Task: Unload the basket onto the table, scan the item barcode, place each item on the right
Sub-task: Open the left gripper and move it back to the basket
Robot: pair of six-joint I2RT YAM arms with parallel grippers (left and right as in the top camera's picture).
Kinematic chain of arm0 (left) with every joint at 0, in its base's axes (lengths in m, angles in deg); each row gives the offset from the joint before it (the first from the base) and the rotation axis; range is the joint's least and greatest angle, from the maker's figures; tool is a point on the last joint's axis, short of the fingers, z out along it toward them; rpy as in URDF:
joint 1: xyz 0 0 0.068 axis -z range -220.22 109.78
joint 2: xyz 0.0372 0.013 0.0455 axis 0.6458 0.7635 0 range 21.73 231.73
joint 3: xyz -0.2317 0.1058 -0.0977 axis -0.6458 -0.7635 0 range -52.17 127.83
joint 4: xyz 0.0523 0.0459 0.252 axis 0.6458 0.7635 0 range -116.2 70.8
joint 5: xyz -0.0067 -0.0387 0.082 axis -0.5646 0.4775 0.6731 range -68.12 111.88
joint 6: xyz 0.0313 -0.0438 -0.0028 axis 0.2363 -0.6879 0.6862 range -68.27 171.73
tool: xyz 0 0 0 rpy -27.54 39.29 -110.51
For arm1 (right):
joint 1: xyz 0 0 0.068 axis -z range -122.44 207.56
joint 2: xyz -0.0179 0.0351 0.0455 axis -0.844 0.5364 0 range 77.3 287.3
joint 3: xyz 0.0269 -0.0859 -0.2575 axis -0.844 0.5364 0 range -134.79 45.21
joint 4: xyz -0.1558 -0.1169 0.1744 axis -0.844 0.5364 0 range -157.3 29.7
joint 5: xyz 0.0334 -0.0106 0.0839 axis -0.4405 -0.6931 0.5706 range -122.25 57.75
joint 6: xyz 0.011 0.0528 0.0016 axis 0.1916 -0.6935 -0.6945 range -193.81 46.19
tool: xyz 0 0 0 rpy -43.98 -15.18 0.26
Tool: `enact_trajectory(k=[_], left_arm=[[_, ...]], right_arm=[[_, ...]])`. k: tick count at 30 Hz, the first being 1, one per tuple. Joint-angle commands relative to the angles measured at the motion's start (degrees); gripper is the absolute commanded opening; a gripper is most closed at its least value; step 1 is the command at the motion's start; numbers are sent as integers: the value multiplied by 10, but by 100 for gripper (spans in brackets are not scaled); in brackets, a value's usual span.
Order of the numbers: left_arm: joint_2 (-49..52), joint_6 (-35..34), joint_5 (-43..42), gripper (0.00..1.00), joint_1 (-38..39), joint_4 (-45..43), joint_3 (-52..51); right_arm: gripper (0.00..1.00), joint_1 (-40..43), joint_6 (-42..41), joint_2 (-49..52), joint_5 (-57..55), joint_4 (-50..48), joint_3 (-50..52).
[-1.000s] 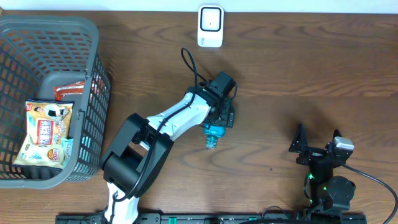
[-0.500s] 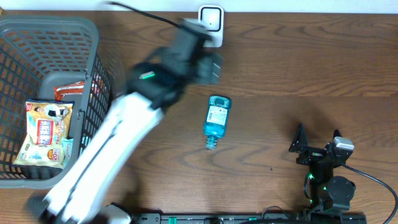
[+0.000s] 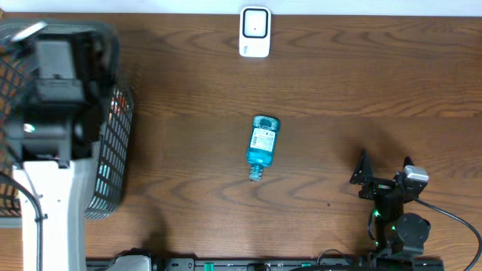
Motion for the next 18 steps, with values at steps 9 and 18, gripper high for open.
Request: enact_trajectory(k=[9, 18], left_arm=[[113, -189, -195, 98, -202, 96, -4], [223, -188, -199, 98, -207, 149, -7]], right_arm=[[99, 3, 6, -2, -5, 2, 1], [99, 3, 6, -2, -5, 2, 1]])
